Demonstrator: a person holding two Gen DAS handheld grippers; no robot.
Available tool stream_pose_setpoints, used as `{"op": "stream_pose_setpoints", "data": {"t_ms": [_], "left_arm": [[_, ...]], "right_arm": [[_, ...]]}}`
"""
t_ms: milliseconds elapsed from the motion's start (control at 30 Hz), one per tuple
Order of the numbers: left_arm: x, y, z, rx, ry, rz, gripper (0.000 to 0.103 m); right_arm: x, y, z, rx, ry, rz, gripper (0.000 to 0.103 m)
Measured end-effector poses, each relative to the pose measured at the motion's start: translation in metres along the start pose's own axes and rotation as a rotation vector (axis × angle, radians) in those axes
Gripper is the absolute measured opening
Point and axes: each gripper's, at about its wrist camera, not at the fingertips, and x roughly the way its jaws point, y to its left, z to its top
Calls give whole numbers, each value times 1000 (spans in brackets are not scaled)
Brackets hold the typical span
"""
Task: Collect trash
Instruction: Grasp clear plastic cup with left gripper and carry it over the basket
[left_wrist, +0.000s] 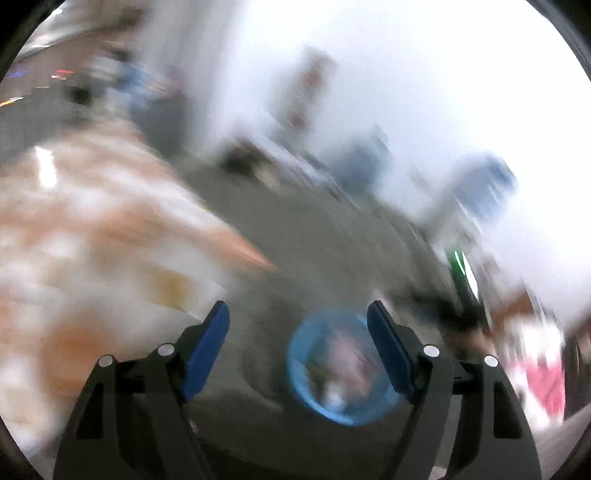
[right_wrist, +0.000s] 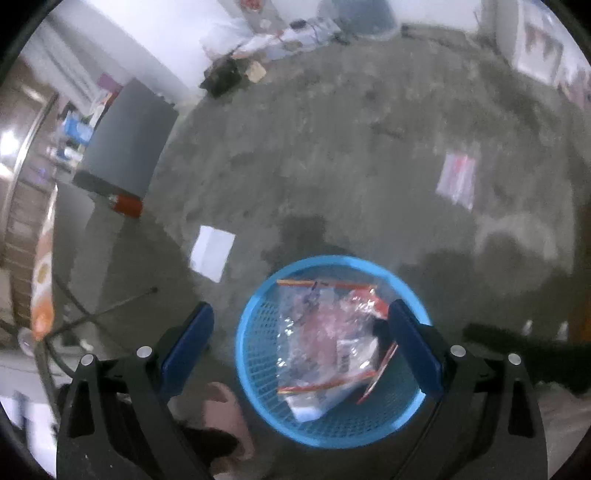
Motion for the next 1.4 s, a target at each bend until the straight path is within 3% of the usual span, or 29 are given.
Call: {"op": "stream_pose_setpoints", "data": {"t_ms": [67, 100, 133, 200, 333, 467, 567, 600, 633, 667, 700, 733, 867, 1000, 1133, 1233, 1333, 1400], "left_arm": [[-37, 63, 21, -75, -72, 134, 82], [-52, 100, 31, -112, -94, 244, 81], [-63, 143, 42, -145, -102, 365, 82], [-75, 206, 58, -175, -103, 523, 82], [-84, 320, 88, -172, -104, 741, 86], [-61, 396, 108, -124, 48, 788, 91], [-31, 438, 113, -130, 196, 728, 92], [-18, 444, 111, -105, 256, 751, 91], [-6, 448, 106, -66, 307, 803, 69], [-2, 446, 103, -50, 303, 789, 58], [-1, 445, 101, -72, 296, 768, 27], [-2, 445, 98, -103, 312, 760, 27], [-2, 418, 88, -30, 308, 790, 26], [-11, 342, 85, 51, 232, 721, 26], [-23, 214, 92, 163, 156, 480, 26], [-27, 98, 81, 279, 136, 227, 26], [-9, 3, 56, 348, 200, -28, 26], [23, -52, 27, 366, 274, -182, 26]], "right_arm": [[2, 13, -6, -34, -11, -20, 91], [3, 21, -10, -40, -5, -7, 91], [3, 29, -13, -44, -1, 22, 91], [1, 51, -17, -68, -6, 85, 91], [-12, 113, -19, -196, -19, 166, 91], [-23, 176, -14, -330, -14, 242, 91], [-30, 206, -11, -395, -35, 252, 91], [-31, 209, -11, -407, -39, 254, 91], [-33, 215, -11, -426, -45, 256, 91], [-33, 216, -13, -435, -47, 254, 91], [-33, 217, -15, -447, -50, 249, 91], [-33, 214, -15, -456, -52, 241, 91], [-29, 208, -19, -463, -37, 215, 91], [-41, 188, -14, -401, -34, 222, 91], [-60, 160, -9, -359, -86, 191, 91], [-76, 128, -8, -379, -125, 113, 91], [-87, 90, -5, -377, -125, 35, 91], [-93, 66, -3, -354, -129, 9, 91]]}}
